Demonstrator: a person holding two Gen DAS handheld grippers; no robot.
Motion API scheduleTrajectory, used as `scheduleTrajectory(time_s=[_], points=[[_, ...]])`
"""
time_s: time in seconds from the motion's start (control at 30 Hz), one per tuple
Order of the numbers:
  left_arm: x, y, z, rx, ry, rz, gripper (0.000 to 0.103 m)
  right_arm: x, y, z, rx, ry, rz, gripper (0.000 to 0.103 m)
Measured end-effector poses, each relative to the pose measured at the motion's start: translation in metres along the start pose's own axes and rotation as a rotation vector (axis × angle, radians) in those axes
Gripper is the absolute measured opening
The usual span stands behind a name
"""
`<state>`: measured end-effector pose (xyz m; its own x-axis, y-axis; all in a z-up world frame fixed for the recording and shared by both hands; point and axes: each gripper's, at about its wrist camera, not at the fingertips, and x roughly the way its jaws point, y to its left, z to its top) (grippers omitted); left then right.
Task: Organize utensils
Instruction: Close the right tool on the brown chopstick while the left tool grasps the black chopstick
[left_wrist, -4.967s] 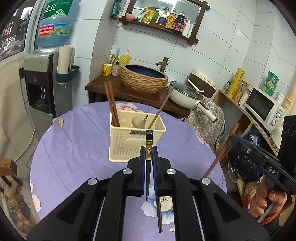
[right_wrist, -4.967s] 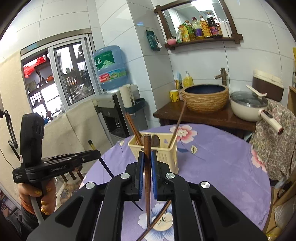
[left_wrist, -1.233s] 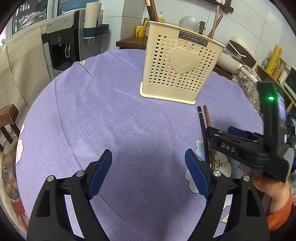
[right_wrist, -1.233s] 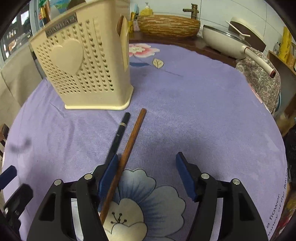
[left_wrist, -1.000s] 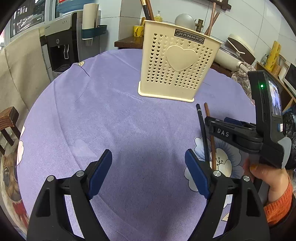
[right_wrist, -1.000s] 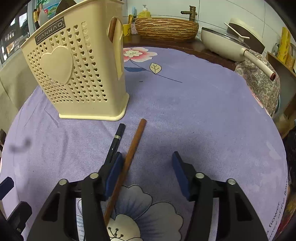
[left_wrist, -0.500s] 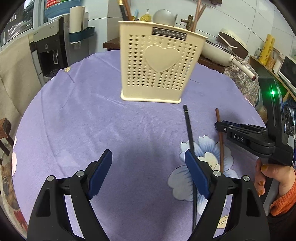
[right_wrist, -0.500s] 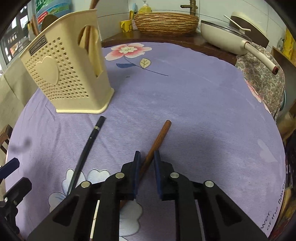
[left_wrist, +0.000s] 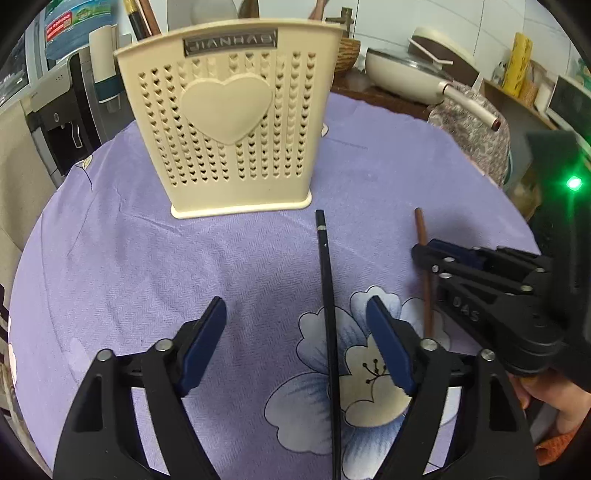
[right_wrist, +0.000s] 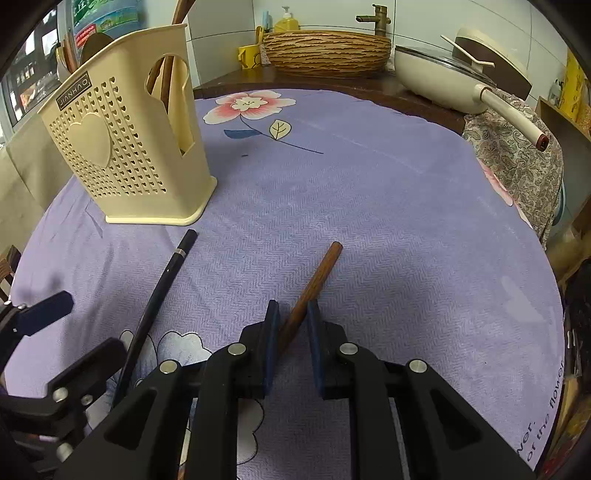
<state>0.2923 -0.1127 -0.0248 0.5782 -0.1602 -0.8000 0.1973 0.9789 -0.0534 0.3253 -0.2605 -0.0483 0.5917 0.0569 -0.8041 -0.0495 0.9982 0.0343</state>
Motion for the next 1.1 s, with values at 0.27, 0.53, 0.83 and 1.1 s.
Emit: scheduleTrajectory(time_s=[0.27, 0.53, 0.83, 1.1], points=[[0.02, -0.002, -0.006, 0.015, 0.038, 0.027, 0.066, 0.0, -0.001, 0.0, 0.016, -0.005, 0.007, 0.015], [0.026, 0.001, 0.004, 0.0, 0.038, 0.055, 0.052, 0.001, -0.001, 0.0, 0.036, -0.008, 0.011, 0.017], [0.034, 0.0, 0.018, 0.01, 0.04, 0.061, 0.023, 0.001, -0.001, -0.001, 0.04, -0.008, 0.011, 0.018], [0.042, 0.006, 0.032, -0.023, 0.055, 0.055, 0.018, 0.001, 0.005, 0.0, 0.046, -0.007, -0.022, 0.02]])
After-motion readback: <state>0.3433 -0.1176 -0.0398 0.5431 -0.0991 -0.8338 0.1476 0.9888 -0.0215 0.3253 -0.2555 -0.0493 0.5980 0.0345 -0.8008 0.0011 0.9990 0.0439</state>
